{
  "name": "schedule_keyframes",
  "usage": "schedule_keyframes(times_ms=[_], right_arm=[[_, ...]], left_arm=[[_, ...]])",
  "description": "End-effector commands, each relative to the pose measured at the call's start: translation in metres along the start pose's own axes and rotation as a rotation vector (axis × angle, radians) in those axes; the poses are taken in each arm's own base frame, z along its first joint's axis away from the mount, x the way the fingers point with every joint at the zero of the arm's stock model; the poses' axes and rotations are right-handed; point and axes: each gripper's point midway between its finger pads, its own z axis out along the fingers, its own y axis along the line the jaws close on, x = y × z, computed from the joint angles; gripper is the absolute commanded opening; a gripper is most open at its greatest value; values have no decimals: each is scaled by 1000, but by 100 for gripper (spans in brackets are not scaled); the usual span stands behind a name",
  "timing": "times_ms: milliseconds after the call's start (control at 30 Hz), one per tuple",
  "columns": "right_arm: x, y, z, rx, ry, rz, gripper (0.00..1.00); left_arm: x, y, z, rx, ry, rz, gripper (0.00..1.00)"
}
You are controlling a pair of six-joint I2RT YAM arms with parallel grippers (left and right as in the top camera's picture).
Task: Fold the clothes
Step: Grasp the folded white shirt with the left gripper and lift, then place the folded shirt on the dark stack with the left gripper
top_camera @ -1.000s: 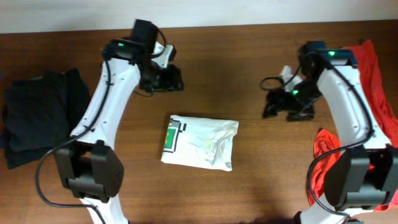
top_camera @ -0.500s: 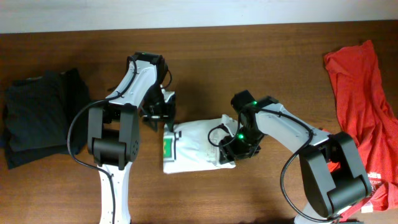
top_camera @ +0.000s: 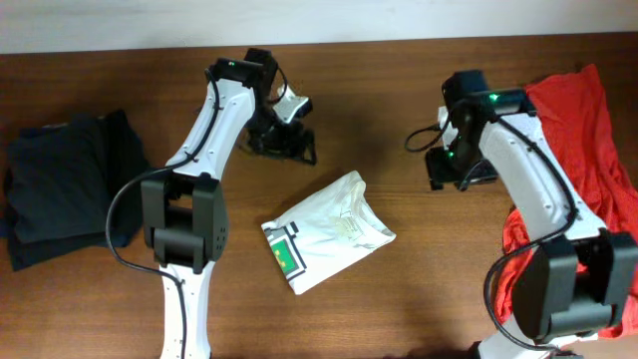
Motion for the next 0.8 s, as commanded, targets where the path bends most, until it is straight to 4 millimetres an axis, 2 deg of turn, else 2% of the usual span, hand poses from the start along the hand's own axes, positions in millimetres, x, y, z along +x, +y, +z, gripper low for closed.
schedule_keyframes(times_ms=[0, 33, 100, 167, 200, 233, 300, 367, 433, 467, 500, 533, 567, 600, 667, 700, 767], right_arm=[[1, 4, -10, -26, -13, 13, 65], [3, 4, -10, -26, -7, 12, 65], [5, 3, -10, -25, 2, 12, 65], [6, 3, -10, -25, 8, 12, 65], [7, 3, -10, -24, 12, 11, 65], [7, 3, -10, -24, 13, 8, 65], [7, 3, -10, -24, 12, 8, 64], [7, 3, -10, -24, 12, 8, 65], [9, 3, -10, -23, 17, 8, 65], [8, 2, -10, -20, 16, 8, 65], [8, 2, -10, -19, 16, 10, 65], [8, 0, -10, -7, 16, 9, 65], [9, -3, -10, 7, 17, 9, 65], [9, -3, -10, 7, 18, 9, 65], [9, -3, -10, 7, 17, 9, 65], [9, -3, -10, 7, 17, 9, 65], [9, -3, -10, 7, 18, 9, 66]], left_arm=[[-1, -16, 38, 145, 34, 86, 82], [3, -15, 56, 162, 71, 77, 82], [15, -30, 81, 253, 133, 105, 83], [28, -38, 107, 268, 211, 100, 82], [37, -46, 120, 285, 261, 93, 79], [46, -54, 127, 290, 302, 95, 64], [57, -64, 131, 286, 353, 126, 43], [58, -59, 133, 252, 360, 140, 4], [47, -49, 127, 244, 322, 113, 0], [36, -39, 113, 228, 284, 85, 0], [20, -19, 91, 155, 236, 38, 0], [-4, 4, 54, 73, 144, -3, 1], [-26, 29, 6, -4, 22, -55, 1], [-38, 49, -44, -68, -90, -100, 0], [-33, 84, -120, -181, -227, -179, 0], [-19, 106, -172, -254, -317, -245, 0], [2, 135, -221, -373, -400, -336, 0]])
